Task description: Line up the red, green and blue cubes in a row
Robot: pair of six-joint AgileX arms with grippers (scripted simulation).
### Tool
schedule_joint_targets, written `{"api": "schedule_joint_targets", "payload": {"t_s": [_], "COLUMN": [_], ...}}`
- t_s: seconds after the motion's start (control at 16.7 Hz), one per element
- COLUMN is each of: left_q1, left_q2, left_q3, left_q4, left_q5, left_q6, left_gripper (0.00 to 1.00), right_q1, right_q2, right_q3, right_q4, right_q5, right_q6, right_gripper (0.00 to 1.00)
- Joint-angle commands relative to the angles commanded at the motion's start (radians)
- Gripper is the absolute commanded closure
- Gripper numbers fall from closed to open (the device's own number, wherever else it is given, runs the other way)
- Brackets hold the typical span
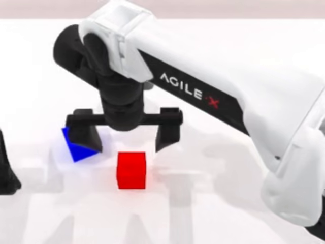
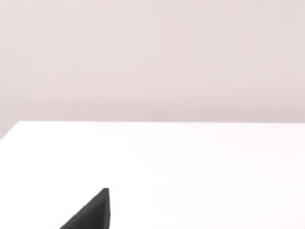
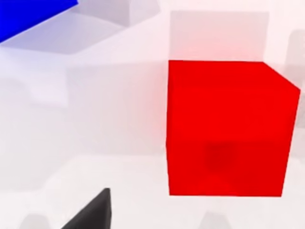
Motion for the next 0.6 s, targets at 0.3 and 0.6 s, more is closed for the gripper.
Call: {"api": "schedule_joint_targets", "payload": {"t_s": [0.3,0.6], "left_q1": [0.000,0.000], "left_q2": [0.000,0.000], "left_q3": [0.000,0.000], "left_q4": [0.000,0.000], "left_q5": [0.000,0.000], "left_q6": [0.000,0.000], "left_gripper": [0.00,0.00], "right_q1": [-0.089,-0.264], "right_q2": [-0.019,-0.060], "right_q3": [-0.038,-0.134], "right_q4": [0.022,0.061], "right_q5": [-0.001,-0.006], "right_q6": [-0.206,-0.606], "right_gripper": [0.00,0.00]}}
